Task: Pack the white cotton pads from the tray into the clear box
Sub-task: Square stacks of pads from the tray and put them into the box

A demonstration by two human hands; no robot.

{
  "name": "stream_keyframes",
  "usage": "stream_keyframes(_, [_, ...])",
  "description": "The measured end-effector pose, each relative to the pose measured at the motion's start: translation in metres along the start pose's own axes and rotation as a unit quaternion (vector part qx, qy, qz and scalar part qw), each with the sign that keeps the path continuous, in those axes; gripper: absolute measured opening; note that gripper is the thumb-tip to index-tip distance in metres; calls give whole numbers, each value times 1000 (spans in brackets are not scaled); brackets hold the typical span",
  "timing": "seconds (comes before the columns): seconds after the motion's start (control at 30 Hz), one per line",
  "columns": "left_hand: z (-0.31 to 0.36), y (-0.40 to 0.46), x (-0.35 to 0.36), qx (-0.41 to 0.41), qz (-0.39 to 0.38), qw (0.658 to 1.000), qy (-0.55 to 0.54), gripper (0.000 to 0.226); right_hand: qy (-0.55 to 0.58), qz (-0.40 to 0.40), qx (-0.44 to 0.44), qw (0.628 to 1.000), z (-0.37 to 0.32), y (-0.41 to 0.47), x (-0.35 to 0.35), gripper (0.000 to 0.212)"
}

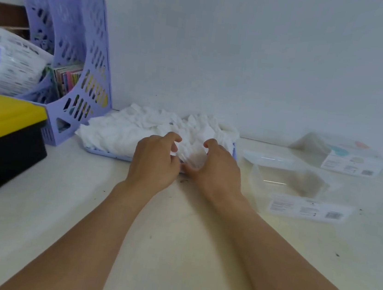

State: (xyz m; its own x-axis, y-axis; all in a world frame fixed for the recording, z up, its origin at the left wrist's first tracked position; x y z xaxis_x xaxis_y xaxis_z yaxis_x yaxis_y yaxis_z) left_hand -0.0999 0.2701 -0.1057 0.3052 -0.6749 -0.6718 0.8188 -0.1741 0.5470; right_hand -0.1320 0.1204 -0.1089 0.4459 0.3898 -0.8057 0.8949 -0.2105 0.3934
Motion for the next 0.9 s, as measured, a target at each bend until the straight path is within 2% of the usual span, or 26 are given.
stream_keyframes(0.13, [2,-1,1,0,-2,1000,-1,44,-18,5,-3,1000,-9,4,2,64])
stream_keyframes(0.27, [0,-3,-2,-6,-4,1000,-3,43,-54,-35,-6,998,-15,15,0,61])
stream_keyframes(0.37, [-1,-2,-1,-5,-6,1000,-4,44,-72,-42,-4,996,-14,18,1,49])
stream_keyframes(0.5, [-4,-2,1,1,-2,1000,4,42,-48,-10,-4,999,-6,14,-1,27])
stream_keyframes(0.57, [-6,-1,2,5,2,1000,5,37,6,29,-5,1000,-4,11,-11,25])
stream_keyframes(0.67, [-3,0,-3,52,77,996,0,28,202,79,-6,976,-7,8,-43,19])
stream_keyframes(0.73, [11,-4,-12,70,128,985,-89,28,363,-2,30,931,-6,6,-67,17])
stream_keyframes(0.77, [22,-8,-17,44,123,974,-185,28,432,-72,46,898,-2,2,-75,19])
stream_keyframes(0.8, [34,-10,-20,-15,84,948,-308,29,480,-136,55,865,3,-2,-83,22])
stream_keyframes(0.83, [48,-11,-18,-98,14,893,-438,35,505,-179,52,843,9,-5,-90,24])
stream_keyframes(0.9, [73,-12,-8,-246,-152,739,-608,57,512,-208,38,832,24,-7,-99,29])
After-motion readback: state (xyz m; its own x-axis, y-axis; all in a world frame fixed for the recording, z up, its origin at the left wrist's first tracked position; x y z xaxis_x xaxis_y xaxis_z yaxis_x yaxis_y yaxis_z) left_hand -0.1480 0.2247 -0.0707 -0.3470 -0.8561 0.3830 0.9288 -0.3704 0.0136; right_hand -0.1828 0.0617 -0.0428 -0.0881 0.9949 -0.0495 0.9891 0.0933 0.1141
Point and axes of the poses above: each hand's wrist, its own y-axis towards the middle knuckle, its own x-axis out of the palm, z = x × y, the point moved 3 cm from there along y, towards the middle knuckle, and after that the axes turned 2 degrees about -x, right-handed, at the moved point
